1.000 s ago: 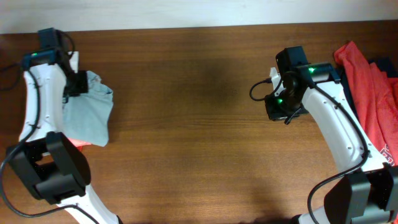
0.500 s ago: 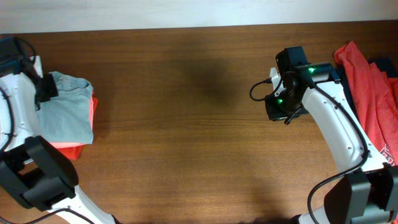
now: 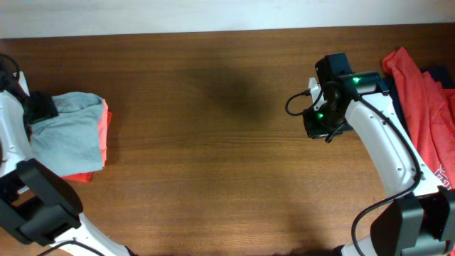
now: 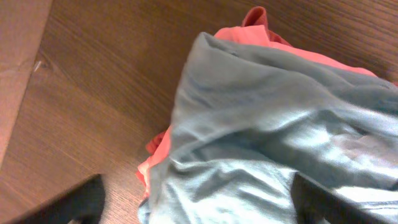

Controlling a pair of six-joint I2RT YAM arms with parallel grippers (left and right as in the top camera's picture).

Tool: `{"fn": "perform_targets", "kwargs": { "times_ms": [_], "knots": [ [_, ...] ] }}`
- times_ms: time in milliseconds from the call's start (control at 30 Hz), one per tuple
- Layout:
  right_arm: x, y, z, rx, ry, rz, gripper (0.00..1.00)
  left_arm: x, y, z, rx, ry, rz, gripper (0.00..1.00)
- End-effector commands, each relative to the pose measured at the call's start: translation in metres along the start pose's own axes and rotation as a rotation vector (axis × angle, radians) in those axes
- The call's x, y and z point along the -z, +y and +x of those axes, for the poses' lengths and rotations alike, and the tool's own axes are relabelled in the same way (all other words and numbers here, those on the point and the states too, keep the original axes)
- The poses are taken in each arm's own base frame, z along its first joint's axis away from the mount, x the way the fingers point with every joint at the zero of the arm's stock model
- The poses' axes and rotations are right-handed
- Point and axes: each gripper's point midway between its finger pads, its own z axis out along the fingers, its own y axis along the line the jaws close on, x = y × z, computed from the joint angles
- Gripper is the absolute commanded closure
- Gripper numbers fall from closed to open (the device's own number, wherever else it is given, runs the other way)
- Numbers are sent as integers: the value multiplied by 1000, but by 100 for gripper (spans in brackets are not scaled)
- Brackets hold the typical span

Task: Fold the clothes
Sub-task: 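Press the grey-blue shirt onto the stack and open the left gripper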

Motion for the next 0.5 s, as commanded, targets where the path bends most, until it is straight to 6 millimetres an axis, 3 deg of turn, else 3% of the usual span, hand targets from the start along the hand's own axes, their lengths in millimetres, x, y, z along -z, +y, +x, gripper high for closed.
{"fn": "perform_targets", "kwargs": {
  "times_ms": [0, 133, 467],
  "knots": [
    [4, -4, -1, 1, -7, 15, 80, 17, 10, -5, 26, -40, -15, 1],
    [4, -4, -1, 1, -7, 15, 80, 17, 7, -6, 25, -41, 3, 1],
    [4, -4, -1, 1, -7, 15, 80, 25, -43, -11, 18, -73, 297, 1]
  ]
}}
